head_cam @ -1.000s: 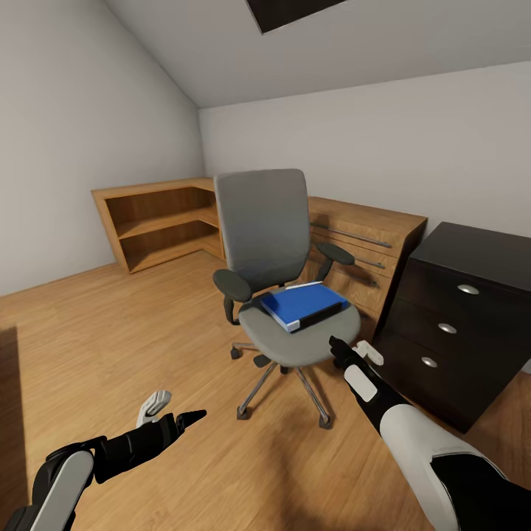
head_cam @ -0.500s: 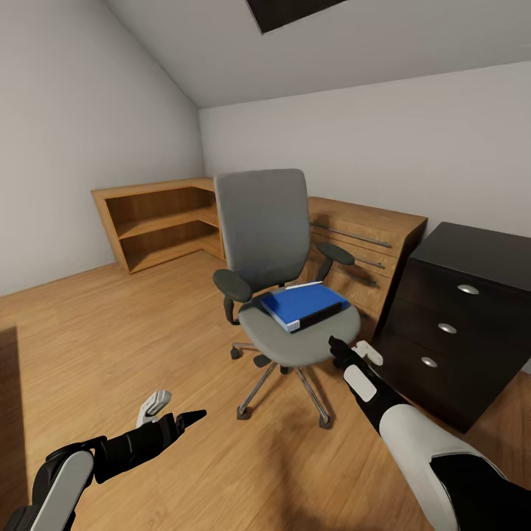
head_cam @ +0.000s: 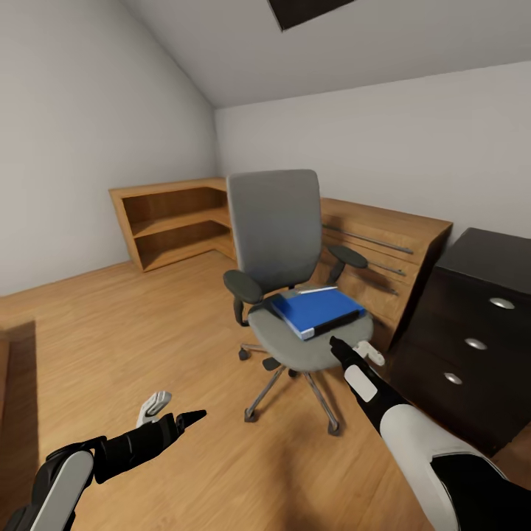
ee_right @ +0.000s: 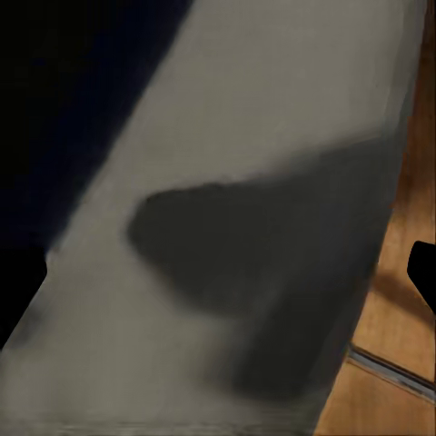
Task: In the bedroom, organize the workspace by keeping the computer under the desk, ensuring the monitor is on the desk, placing the keyboard on the desk next to the monitor, placing the mouse on the desk next to the keyboard, moving the folder from the swivel chair onto the desk next to the mouse, stacking the notebook on top of the folder with the pen on top of the notebook, and positioning the swivel chair next to the desk.
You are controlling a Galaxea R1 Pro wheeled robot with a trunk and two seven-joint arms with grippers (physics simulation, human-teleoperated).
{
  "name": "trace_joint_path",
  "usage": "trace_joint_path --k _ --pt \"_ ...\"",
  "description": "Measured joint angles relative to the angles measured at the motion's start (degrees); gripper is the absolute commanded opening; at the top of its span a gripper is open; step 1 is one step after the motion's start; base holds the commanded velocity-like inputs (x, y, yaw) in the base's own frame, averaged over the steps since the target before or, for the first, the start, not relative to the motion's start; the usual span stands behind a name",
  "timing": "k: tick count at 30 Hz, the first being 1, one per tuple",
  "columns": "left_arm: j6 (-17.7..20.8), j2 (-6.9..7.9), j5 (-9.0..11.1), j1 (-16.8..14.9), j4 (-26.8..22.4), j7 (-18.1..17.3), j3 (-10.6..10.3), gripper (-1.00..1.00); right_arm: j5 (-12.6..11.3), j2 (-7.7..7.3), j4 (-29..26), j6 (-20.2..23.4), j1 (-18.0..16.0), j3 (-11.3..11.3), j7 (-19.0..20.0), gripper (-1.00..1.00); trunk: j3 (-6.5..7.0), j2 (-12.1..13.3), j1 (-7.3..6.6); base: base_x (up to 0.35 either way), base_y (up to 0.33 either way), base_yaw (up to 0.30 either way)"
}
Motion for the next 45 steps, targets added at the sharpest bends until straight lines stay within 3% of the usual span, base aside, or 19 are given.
trace_joint_path --k 13,32,45 --pt "0.0 -0.07 -0.02 -0.01 0.01 0.0 -0.01 1.0 -0.33 0.06 -0.05 0.04 0.01 0.16 0.2 1.0 0.0 0.0 0.0 0.317 0.0 0.219" --pt "-0.02 -0.09 -0.08 -0.02 0.03 0.0 -0.01 1.0 -0.26 -0.03 0.03 0.01 0.01 0.11 0.18 1.0 0.0 0.0 0.0 0.308 -0.073 0.006" --pt "0.0 -0.01 0.01 -0.02 0.02 0.0 0.06 1.0 -0.32 -0.02 -0.01 0.0 0.01 0.34 0.32 1.0 0.0 0.0 0.06 0.029 -0.021 0.0"
